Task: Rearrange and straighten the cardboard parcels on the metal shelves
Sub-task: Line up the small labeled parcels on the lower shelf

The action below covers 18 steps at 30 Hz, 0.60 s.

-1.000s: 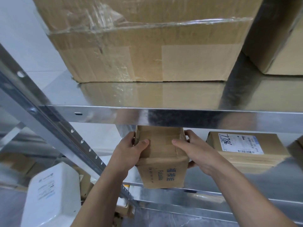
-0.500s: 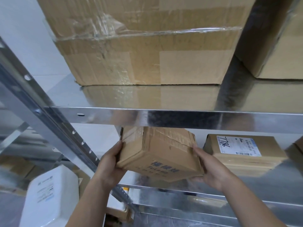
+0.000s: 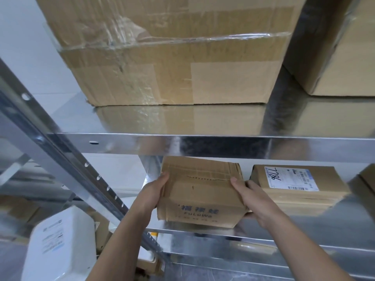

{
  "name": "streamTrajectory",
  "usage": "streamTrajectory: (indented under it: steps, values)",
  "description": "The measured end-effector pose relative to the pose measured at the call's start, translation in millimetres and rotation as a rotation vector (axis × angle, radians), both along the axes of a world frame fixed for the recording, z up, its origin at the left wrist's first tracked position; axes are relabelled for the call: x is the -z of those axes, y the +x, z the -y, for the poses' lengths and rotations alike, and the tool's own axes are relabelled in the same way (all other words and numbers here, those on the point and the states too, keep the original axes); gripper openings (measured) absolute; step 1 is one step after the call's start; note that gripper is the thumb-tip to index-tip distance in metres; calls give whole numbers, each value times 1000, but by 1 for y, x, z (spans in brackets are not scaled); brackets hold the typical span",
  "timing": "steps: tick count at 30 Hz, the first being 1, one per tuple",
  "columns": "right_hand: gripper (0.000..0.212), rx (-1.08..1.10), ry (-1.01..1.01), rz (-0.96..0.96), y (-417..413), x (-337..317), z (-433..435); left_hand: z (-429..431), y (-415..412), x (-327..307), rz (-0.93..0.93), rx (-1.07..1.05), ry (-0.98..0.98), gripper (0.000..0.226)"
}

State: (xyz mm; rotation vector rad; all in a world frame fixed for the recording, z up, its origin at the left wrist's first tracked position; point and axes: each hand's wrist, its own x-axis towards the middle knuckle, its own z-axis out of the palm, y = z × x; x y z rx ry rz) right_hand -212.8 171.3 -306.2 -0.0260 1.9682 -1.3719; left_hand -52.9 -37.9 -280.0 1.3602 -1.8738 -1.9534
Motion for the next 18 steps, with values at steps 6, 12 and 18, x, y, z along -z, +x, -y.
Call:
streamTrajectory:
  steps: [6, 12, 18]
  values:
    - [47, -73, 103, -65, -4, 10, 7, 13, -1, 10, 113, -44, -87, 30]
    - [40, -95, 154, -121, -3, 12, 16, 9, -4, 26, 149, -71, -258, 19]
    - [35, -114, 224, -195, -1, 10, 20, 10, -7, 31, 199, -53, -359, 20]
